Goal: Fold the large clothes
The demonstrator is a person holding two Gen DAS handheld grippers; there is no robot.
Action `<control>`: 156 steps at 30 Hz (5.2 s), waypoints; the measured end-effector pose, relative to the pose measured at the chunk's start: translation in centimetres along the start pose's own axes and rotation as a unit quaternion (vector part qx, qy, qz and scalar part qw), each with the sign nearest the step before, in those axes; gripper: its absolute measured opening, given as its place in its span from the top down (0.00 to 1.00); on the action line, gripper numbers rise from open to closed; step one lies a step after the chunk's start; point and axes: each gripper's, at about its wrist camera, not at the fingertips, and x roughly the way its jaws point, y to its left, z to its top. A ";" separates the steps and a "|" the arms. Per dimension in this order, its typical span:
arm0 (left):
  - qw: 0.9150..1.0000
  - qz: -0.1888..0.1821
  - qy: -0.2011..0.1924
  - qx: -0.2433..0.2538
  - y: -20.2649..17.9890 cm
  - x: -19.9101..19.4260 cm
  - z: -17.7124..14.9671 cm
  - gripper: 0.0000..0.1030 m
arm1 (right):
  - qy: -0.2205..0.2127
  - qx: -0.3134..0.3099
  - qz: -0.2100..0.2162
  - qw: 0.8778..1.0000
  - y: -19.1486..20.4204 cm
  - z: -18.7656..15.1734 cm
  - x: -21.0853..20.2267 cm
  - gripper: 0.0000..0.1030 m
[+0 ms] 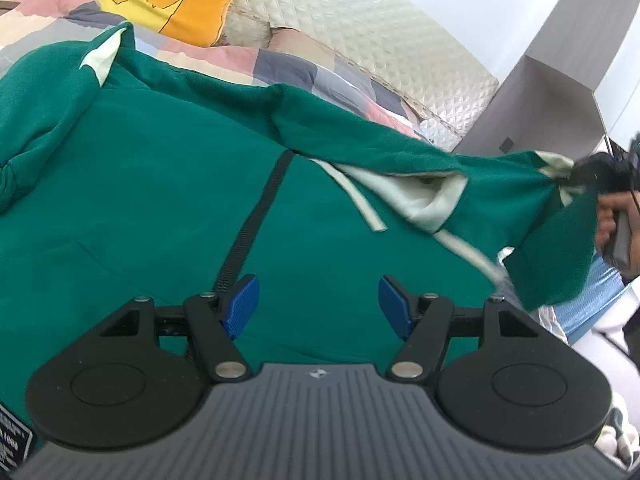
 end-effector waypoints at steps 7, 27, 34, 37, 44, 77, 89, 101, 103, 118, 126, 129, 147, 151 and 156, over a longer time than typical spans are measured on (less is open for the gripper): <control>1.000 0.010 0.005 -0.002 1.4 2.7 0.5 0.31 | -0.005 -0.091 -0.062 0.994 4.4 2.4 8.5 0.92; 0.999 0.009 0.039 -0.007 3.9 8.4 0.5 0.31 | 0.077 -0.012 0.014 0.997 -0.5 -9.6 17.9 0.39; 1.000 0.003 0.026 0.006 2.6 6.5 0.0 0.31 | 0.037 -0.014 0.044 0.998 -2.3 -13.6 12.0 0.39; 1.000 0.000 0.020 0.016 1.8 5.6 -0.3 0.31 | 0.056 -0.016 0.053 0.997 -3.0 -16.3 11.2 0.39; 1.000 -0.002 0.012 0.012 1.8 4.8 -0.6 0.31 | 0.091 -0.099 0.030 0.990 -2.2 -20.5 12.4 0.40; 0.999 0.016 0.027 0.021 1.7 8.0 -0.9 0.31 | -0.076 0.070 -0.239 0.965 -23.8 3.6 6.9 0.97; 0.998 0.027 0.039 0.041 0.7 8.8 -0.9 0.31 | 0.058 0.081 -0.195 0.976 -25.3 -8.9 11.5 0.96; 0.995 0.003 0.012 0.097 -2.7 5.0 -1.2 0.31 | 0.026 0.051 0.004 0.998 -12.9 -7.6 -1.4 0.96; 0.994 -0.006 0.007 0.106 -3.5 3.8 -1.5 0.31 | 0.024 0.044 0.032 0.998 -10.8 -8.1 -4.2 0.96; 0.982 -0.071 0.027 0.175 -8.9 -4.4 -7.2 0.31 | 0.078 0.101 0.190 0.973 -1.1 -19.1 -18.8 0.95; 0.960 -0.082 0.076 0.256 -12.1 -2.8 -11.5 0.31 | 0.065 0.130 0.170 0.975 -3.9 -20.7 -19.8 0.95; 0.949 -0.071 0.084 0.294 -13.0 -1.6 -12.8 0.31 | 0.070 0.145 0.163 0.973 -4.9 -21.0 -19.1 0.94; 0.914 0.012 0.096 0.394 -12.9 2.9 -13.2 0.86 | 0.130 0.156 0.171 0.964 -4.9 -23.2 -16.2 0.94; 0.966 -0.025 0.091 0.240 -9.5 2.2 -7.2 0.88 | 0.154 0.165 0.194 0.955 -4.5 -23.7 -15.4 0.94; 0.994 -0.054 0.080 0.053 -3.0 2.3 -1.6 0.88 | 0.203 0.177 0.256 0.928 -2.4 -25.1 -14.2 0.94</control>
